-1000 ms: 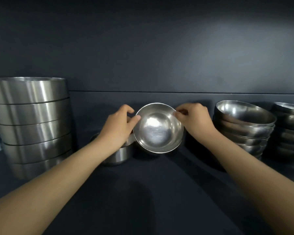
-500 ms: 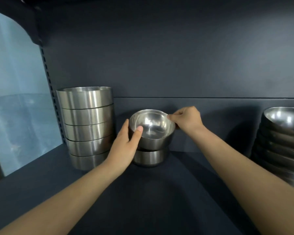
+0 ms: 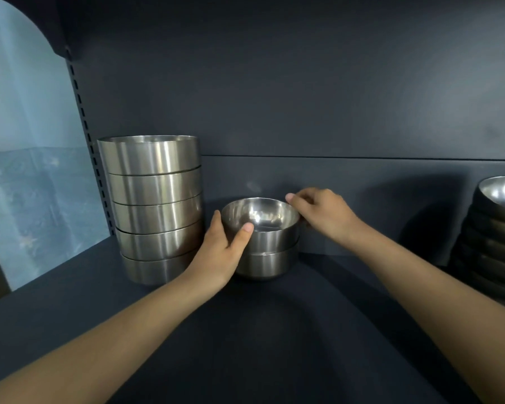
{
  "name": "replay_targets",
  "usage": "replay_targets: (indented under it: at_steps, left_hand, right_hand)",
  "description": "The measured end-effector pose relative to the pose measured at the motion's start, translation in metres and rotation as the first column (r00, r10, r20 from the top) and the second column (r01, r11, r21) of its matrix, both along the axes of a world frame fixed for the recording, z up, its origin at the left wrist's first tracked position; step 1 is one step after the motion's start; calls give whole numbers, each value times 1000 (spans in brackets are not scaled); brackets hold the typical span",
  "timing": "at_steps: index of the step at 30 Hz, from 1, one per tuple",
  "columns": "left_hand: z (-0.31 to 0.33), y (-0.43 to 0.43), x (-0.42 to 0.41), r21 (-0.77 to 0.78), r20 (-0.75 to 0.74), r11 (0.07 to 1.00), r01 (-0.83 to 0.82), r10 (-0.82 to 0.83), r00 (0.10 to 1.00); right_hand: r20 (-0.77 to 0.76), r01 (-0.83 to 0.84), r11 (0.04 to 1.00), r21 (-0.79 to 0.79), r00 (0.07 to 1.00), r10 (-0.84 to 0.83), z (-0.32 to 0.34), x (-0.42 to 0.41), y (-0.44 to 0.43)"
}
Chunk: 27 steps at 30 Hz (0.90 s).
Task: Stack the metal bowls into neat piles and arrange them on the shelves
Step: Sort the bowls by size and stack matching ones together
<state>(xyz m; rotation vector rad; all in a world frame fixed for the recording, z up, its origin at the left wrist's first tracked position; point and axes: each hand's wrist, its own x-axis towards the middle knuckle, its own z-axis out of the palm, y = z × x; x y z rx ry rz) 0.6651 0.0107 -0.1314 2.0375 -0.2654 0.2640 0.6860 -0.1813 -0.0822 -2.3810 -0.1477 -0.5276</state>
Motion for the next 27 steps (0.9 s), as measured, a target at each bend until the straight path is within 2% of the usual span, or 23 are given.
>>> replay_targets:
  at_steps: [3,5,10,13,20,27]
  left_hand:
    - [-7,8,-4,48,33,997,56,-57,998]
    - [-11,12,-6,49,30,995,83,-85,996]
    - [-11,15,2,53,24,992,113,-114,993]
    - [-14,12,4,70,31,990,123,-126,992]
    - [-20,12,6,145,54,981,129,-139,989]
    - [-17,5,-4,112,90,981,159,-169,981]
  right_hand:
    - [31,-67,983,-172,997,73,-3,-18,0]
    - [4,-97,974,-207,995,100,-9,-27,1]
    - [-96,-131,991,-11,987,129,-27,-40,6]
    - [-121,-182,982,46,975,186,-44,-40,13]
    - [-53,-109,992,64,992,113,-55,-36,19]
    - [-9,-45,998,38,999,45,-45,-55,11]
